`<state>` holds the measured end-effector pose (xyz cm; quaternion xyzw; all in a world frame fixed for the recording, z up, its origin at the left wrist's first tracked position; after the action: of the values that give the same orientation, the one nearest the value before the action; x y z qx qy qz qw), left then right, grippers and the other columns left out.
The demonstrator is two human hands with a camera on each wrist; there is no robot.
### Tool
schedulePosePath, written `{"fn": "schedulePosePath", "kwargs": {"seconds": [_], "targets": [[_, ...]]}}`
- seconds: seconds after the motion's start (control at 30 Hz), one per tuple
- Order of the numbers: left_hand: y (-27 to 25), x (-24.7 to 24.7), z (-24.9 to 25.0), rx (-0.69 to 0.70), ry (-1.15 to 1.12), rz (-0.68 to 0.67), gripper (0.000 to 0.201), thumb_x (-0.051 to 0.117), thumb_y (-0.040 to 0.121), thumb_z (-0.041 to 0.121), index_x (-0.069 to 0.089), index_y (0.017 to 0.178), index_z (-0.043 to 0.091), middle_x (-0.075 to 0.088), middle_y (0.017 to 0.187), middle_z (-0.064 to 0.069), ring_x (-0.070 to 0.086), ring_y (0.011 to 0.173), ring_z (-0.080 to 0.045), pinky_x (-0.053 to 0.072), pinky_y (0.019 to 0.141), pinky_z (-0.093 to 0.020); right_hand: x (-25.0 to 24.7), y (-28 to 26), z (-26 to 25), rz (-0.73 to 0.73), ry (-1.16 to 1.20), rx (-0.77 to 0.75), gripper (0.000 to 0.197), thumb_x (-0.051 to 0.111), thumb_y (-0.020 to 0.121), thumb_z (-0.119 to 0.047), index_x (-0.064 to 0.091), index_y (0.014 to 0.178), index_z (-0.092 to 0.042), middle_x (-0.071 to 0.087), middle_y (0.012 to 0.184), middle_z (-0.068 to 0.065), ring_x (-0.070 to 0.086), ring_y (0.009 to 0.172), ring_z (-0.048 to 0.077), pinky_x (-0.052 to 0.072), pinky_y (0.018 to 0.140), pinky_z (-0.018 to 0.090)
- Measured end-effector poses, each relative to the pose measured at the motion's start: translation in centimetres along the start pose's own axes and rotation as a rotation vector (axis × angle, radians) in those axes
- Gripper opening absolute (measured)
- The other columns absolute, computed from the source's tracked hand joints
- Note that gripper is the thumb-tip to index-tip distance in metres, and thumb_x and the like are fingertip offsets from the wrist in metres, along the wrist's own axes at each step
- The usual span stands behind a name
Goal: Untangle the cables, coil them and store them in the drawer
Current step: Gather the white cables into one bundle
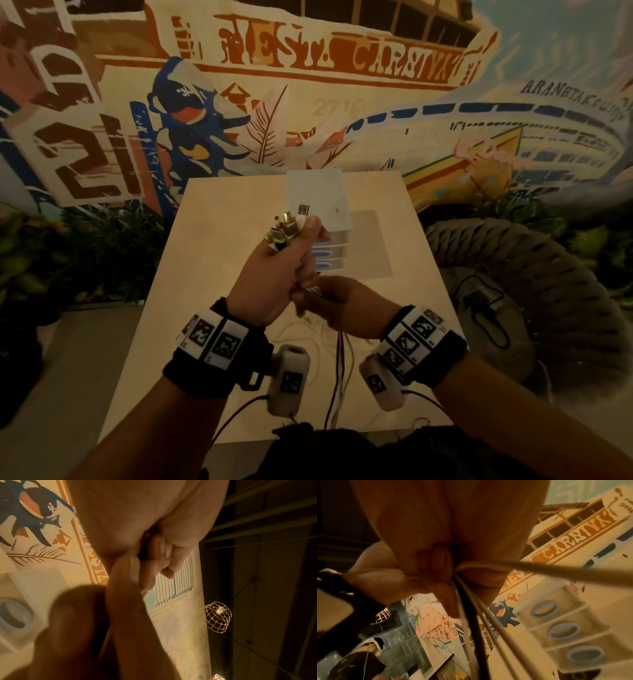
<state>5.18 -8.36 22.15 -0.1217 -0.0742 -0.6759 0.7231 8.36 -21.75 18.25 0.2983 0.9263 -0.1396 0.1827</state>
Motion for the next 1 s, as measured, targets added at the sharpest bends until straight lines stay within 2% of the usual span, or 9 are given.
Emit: {"fn": "schedulePosePath", "kwargs": {"seconds": [0.07, 0.1, 0.17, 0.3, 0.43, 0.57, 0.7, 0.9, 1.0], "targets": [[0.1, -0.8, -0.2, 0.011, -0.012, 0.005, 0.012, 0.054, 0.102, 0.015, 0.056, 0.111, 0.007, 0.025, 0.055, 0.006, 0.023, 0.045, -0.010, 0.023, 0.046, -0.029, 0.5, -0.2, 1.1, 0.007, 0.063, 0.095, 0.030, 0.051, 0.098, -0.052, 0.058, 0.074, -0.036, 0.051, 0.064, -0.009, 0.050, 0.056, 0.007, 0.048, 0.063, 0.026], [0.1, -1.2, -0.3, 0.009, -0.022, 0.020, 0.016, 0.055, 0.101, 0.007, 0.056, 0.117, 0.007, 0.024, 0.056, 0.005, 0.023, 0.044, -0.010, 0.024, 0.046, -0.027, 0.6, -0.4, 1.8, -0.012, 0.109, 0.132, 0.030, 0.051, 0.098, -0.054, 0.058, 0.074, -0.038, 0.049, 0.064, -0.005, 0.051, 0.057, 0.011, 0.049, 0.064, 0.027], [0.2, -2.1, -0.4, -0.002, -0.059, 0.054, 0.018, 0.056, 0.098, 0.002, 0.060, 0.113, 0.011, 0.018, 0.061, -0.001, 0.022, 0.042, -0.009, 0.022, 0.044, -0.025, 1.0, -1.0, 3.5, -0.057, 0.148, 0.182, 0.028, 0.052, 0.097, -0.055, 0.057, 0.076, -0.038, 0.047, 0.063, -0.001, 0.052, 0.057, 0.015, 0.051, 0.064, 0.031], [0.2, -3.6, -0.3, -0.026, -0.157, 0.091, 0.024, 0.051, 0.099, 0.006, 0.066, 0.086, 0.019, 0.012, 0.059, 0.000, 0.012, 0.043, -0.012, 0.016, 0.044, -0.023, 2.3, -3.0, 8.2, -0.094, 0.183, 0.347, 0.042, 0.057, 0.097, -0.049, 0.050, 0.071, -0.016, 0.045, 0.058, 0.001, 0.047, 0.050, 0.014, 0.049, 0.058, 0.026], [-0.2, -4.1, -1.2, -0.092, -0.194, 0.118, 0.030, 0.044, 0.102, 0.007, 0.070, 0.089, 0.019, 0.012, 0.060, 0.001, 0.006, 0.047, -0.015, 0.010, 0.046, -0.026, 4.5, -5.1, 13.1, -0.108, 0.311, 0.430, 0.041, 0.063, 0.097, -0.035, 0.046, 0.064, -0.018, 0.042, 0.054, 0.000, 0.044, 0.049, 0.017, 0.045, 0.056, 0.028], [-0.1, -5.2, -1.5, -0.131, -0.196, 0.145, 0.033, 0.042, 0.102, 0.009, 0.069, 0.087, 0.022, 0.018, 0.054, 0.006, 0.008, 0.044, -0.012, 0.010, 0.045, -0.024, 7.1, -7.4, 17.6, -0.127, 0.207, 0.578, 0.045, 0.063, 0.094, -0.046, 0.048, 0.061, -0.020, 0.049, 0.053, -0.004, 0.052, 0.051, 0.013, 0.047, 0.061, 0.029], [0.0, -6.1, -1.5, -0.159, -0.185, 0.169, 0.034, 0.043, 0.102, 0.009, 0.068, 0.085, 0.023, 0.020, 0.053, 0.007, 0.015, 0.039, -0.008, 0.013, 0.043, -0.020, 8.0, -9.8, 20.0, -0.116, 0.183, 0.651, 0.052, 0.058, 0.097, -0.047, 0.044, 0.055, -0.020, 0.043, 0.044, -0.010, 0.043, 0.041, 0.007, 0.040, 0.052, 0.023], [0.4, -6.7, -1.8, -0.200, -0.162, 0.139, 0.034, 0.042, 0.103, 0.010, 0.066, 0.083, 0.024, 0.020, 0.053, 0.007, 0.016, 0.039, -0.008, 0.017, 0.041, -0.020, 8.4, -11.9, 23.3, -0.132, 0.044, 0.737, 0.048, 0.057, 0.093, -0.057, 0.051, 0.062, -0.021, 0.050, 0.053, -0.004, 0.048, 0.044, 0.006, 0.042, 0.053, 0.022], [0.2, -6.5, -2.5, -0.226, -0.138, 0.132, 0.034, 0.042, 0.102, 0.008, 0.065, 0.082, 0.023, 0.019, 0.053, 0.007, 0.014, 0.041, -0.009, 0.016, 0.042, -0.021, 8.5, -12.4, 23.9, -0.210, -0.141, 0.675, 0.049, 0.056, 0.090, -0.065, 0.060, 0.073, -0.020, 0.062, 0.070, 0.001, 0.059, 0.063, 0.009, 0.047, 0.065, 0.023]]}}
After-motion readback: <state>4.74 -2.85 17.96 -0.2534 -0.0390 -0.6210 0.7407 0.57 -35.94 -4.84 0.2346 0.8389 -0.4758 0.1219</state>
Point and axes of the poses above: each hand's wrist, its own y-axis towards the middle knuckle, its own x-axis out of the palm, z = x × y, the point moved 1 cm from there along y, towards the middle knuckle
